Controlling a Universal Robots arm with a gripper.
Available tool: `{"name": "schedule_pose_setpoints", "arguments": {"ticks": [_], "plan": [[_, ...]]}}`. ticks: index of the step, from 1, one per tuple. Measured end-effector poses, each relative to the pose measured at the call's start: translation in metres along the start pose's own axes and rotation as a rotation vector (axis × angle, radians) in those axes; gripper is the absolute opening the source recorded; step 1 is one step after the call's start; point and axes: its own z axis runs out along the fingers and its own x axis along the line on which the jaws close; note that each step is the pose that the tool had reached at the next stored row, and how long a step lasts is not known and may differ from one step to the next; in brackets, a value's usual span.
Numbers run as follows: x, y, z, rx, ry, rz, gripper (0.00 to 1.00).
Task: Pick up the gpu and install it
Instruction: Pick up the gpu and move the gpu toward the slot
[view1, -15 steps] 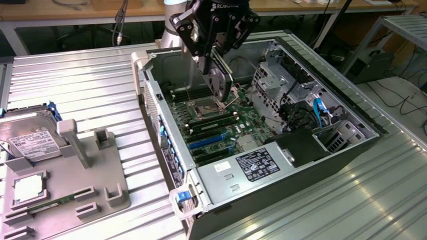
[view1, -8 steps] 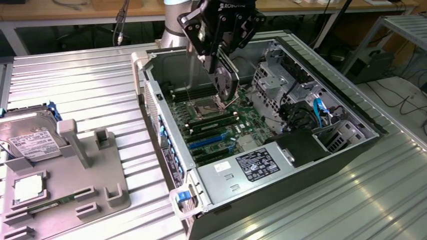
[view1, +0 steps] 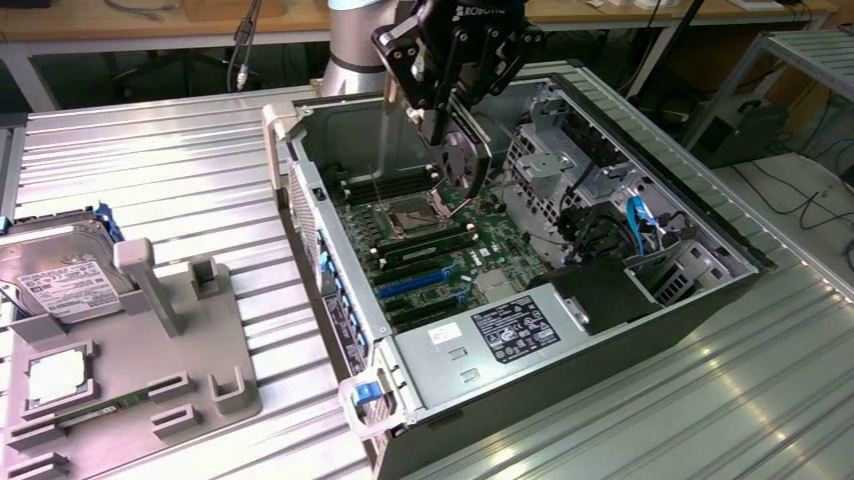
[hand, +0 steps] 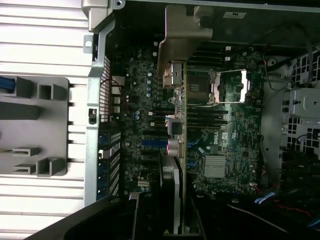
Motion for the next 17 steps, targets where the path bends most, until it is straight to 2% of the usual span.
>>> {"name": "schedule_pose_setpoints", "arguments": {"ticks": [9, 17], "plan": [[-0.012, -0.0006, 0.0002, 0.0, 0.0, 0.0, 0.28], [-0.031, -0.0015, 0.0006, 0.0, 0.0, 0.0, 0.28]]}}
